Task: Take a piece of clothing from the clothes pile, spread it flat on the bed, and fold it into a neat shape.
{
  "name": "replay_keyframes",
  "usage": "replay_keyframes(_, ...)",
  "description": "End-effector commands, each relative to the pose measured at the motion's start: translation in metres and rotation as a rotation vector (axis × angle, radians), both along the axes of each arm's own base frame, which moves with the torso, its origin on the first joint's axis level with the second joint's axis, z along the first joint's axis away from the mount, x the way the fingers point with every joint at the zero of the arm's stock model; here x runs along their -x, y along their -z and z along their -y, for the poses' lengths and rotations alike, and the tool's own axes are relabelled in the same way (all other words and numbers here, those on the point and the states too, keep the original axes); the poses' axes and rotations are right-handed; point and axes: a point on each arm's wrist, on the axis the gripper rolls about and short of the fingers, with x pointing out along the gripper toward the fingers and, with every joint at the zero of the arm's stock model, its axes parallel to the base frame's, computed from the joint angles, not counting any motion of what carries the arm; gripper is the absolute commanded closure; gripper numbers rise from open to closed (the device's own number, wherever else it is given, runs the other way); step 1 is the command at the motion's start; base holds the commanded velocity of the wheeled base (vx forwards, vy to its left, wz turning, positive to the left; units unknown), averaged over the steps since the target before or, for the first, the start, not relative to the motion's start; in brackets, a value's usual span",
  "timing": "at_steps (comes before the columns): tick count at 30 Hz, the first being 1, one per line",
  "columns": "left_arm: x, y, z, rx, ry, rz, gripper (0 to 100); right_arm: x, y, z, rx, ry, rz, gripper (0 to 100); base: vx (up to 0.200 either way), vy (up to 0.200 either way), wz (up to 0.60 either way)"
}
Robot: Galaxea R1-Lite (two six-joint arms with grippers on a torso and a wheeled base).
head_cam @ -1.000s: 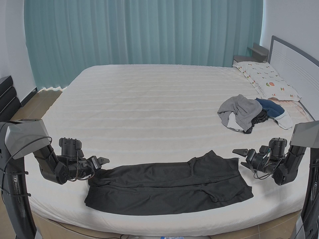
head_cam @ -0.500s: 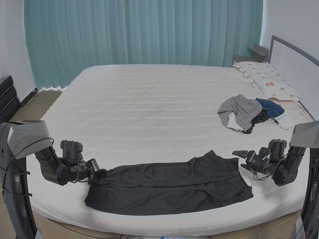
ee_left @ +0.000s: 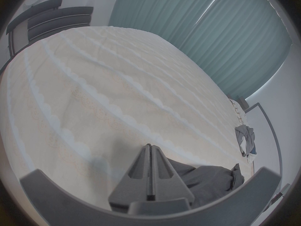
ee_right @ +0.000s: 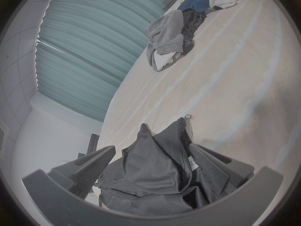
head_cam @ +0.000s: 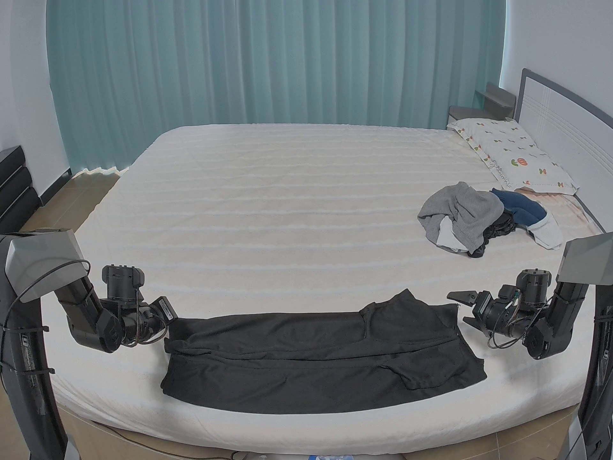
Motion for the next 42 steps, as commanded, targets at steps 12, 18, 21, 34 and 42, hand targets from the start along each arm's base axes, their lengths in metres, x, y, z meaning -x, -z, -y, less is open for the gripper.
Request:
replay_keyframes(12,-0.003,0.006,-0.002,0.022,-0.022,0.013,100,-0.013,0.008,-0.004,0.028,0.036,0.006,0,0.000,0.000,0.00)
replay_keyframes(18,-0.002,0.008,-0.001,0.021,-0.020,0.008,100,-0.022,0.012,-0.011,0.023,0.027,0.015,0,0.000,0.000,0.00)
replay_keyframes(21,-0.002,0.009,-0.001,0.021,-0.020,0.005,100,-0.026,0.016,-0.011,0.024,0.027,0.013,0,0.000,0.000,0.00)
replay_keyframes(34,-0.002,0.009,-0.002,0.021,-0.021,0.002,100,-0.038,0.016,-0.008,0.050,0.074,0.000,100,0.000,0.000,0.00)
replay_keyframes(42,-0.002,0.011,-0.001,0.021,-0.020,-0.002,100,-0.042,0.014,-0.003,0.049,0.093,0.015,100,0.000,0.000,0.00)
